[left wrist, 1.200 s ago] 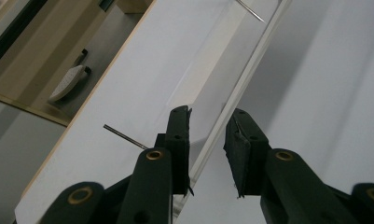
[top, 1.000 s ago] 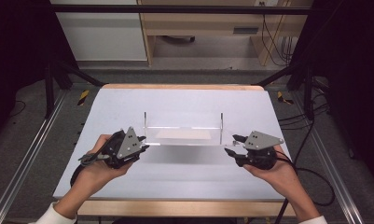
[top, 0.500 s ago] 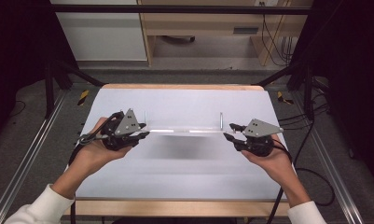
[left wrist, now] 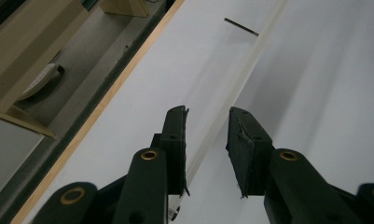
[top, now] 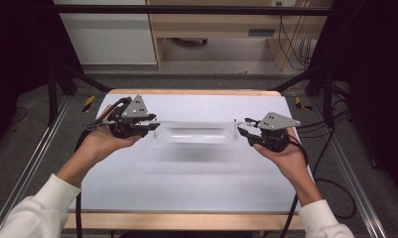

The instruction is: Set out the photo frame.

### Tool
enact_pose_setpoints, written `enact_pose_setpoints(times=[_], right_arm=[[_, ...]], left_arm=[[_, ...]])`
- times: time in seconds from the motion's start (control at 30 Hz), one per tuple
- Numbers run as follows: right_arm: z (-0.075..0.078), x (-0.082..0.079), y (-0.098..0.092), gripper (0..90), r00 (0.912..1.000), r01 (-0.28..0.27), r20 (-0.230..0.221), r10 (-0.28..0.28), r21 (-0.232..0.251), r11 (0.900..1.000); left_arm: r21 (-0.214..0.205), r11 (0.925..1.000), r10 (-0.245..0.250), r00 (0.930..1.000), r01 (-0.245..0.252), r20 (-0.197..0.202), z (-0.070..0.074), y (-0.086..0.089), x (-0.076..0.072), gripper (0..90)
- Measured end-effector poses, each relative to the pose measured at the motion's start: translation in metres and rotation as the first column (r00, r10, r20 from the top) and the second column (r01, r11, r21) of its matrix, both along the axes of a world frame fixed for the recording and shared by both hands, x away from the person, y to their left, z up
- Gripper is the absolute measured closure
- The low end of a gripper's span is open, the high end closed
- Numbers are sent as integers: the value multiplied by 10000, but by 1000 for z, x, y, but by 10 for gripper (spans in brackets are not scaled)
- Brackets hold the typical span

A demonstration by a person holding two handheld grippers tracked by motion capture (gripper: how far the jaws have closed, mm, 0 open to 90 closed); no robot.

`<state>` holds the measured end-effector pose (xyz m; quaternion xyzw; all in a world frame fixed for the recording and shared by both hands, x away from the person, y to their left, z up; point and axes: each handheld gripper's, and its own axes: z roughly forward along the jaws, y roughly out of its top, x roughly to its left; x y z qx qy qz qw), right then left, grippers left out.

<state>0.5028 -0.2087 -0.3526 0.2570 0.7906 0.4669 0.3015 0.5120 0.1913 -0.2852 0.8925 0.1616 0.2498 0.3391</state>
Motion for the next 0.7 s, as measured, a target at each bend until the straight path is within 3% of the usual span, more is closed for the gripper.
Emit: enact_pose_setpoints(times=[0.2, 0.53, 0.7], right_arm=[[4, 11, -1, 589, 9999, 64, -84, -61, 275, 9996], [11, 29, -2, 590, 9996, 138, -249, -127, 424, 9990], [13, 38, -3, 591, 9992, 162, -364, -140, 608, 9980]], left_arm=[[-210, 9998, -26, 9999, 22, -167, 7, 1, 17, 669], [-105, 9999, 7, 9999, -9, -134, 14, 1, 37, 657], [-413, 9991, 110, 9998, -118, -192, 16, 1, 47, 646]])
